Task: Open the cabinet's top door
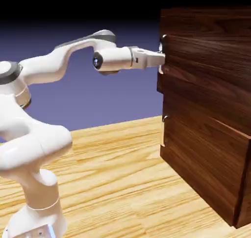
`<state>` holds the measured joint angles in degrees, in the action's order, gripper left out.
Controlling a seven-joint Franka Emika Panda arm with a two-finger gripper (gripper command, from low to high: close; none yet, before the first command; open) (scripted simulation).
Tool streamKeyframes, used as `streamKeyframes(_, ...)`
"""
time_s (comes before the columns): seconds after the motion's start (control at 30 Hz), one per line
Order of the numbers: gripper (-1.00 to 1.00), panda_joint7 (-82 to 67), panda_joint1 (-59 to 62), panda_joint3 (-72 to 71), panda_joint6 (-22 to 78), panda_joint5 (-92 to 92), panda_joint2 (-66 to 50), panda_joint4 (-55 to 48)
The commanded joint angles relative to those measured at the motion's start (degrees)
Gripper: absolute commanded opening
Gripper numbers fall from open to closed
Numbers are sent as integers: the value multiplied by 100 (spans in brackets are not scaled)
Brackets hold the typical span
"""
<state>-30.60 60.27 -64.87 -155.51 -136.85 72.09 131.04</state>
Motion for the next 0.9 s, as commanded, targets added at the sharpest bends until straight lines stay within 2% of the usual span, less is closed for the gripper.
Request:
streamKeyframes(0.0, -100, -81, -183, 130, 154, 0, 31, 208)
streamKeyframes(0.47, -100, -751, -2550, 2672, 2453, 1383, 720, 2889)
streamKeyframes(0.87, -100, -879, -3037, 5164, 4092, 3597, 1241, 3807)
